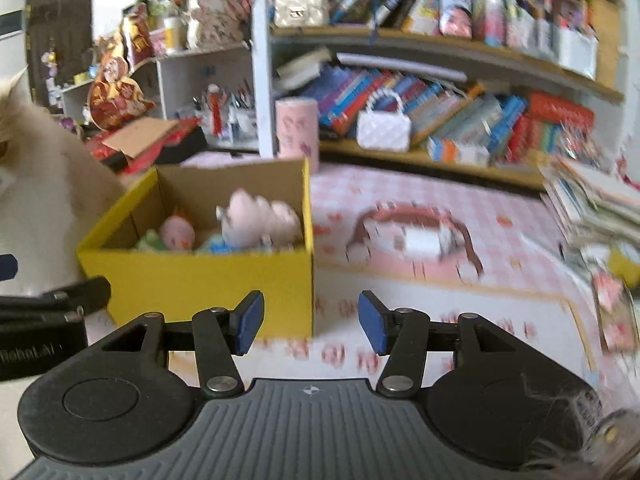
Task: Organize objects
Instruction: 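Withdraw both tools from the yellow box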
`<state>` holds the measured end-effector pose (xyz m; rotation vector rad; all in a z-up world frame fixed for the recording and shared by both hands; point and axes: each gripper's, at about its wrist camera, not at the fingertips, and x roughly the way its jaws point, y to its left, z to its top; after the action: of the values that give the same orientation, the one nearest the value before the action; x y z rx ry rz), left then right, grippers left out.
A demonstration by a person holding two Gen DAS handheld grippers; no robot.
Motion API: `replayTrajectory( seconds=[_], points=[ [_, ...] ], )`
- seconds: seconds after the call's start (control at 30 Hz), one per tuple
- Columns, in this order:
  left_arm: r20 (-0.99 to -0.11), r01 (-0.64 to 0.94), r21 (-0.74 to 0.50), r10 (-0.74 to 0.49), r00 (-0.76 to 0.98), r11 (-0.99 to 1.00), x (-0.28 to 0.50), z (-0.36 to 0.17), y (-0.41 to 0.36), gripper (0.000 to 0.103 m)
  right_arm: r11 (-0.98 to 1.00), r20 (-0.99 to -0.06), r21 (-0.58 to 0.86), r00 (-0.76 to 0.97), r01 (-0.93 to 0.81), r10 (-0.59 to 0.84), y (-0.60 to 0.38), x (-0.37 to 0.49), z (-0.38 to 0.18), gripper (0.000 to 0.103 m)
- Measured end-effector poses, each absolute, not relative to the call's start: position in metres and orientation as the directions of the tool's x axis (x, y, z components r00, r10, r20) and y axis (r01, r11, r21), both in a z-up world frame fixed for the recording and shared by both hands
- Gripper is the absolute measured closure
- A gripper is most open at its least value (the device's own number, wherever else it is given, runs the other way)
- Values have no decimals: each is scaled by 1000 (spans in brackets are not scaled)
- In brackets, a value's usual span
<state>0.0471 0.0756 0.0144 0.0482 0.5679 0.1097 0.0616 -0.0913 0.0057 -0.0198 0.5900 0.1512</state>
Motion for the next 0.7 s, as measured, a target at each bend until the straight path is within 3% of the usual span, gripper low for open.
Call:
replayTrajectory(
  seconds=[0.4, 0.7],
  points=[
    [-585, -67, 80, 101, 805, 995, 10, -3, 63, 3, 996, -588, 3, 806, -84, 70, -98, 6, -15, 47],
    [-616, -2, 78, 50, 786, 997, -1, -13, 44, 3, 1000, -598, -5, 802, 5, -7, -117, -18, -21, 37]
  ],
)
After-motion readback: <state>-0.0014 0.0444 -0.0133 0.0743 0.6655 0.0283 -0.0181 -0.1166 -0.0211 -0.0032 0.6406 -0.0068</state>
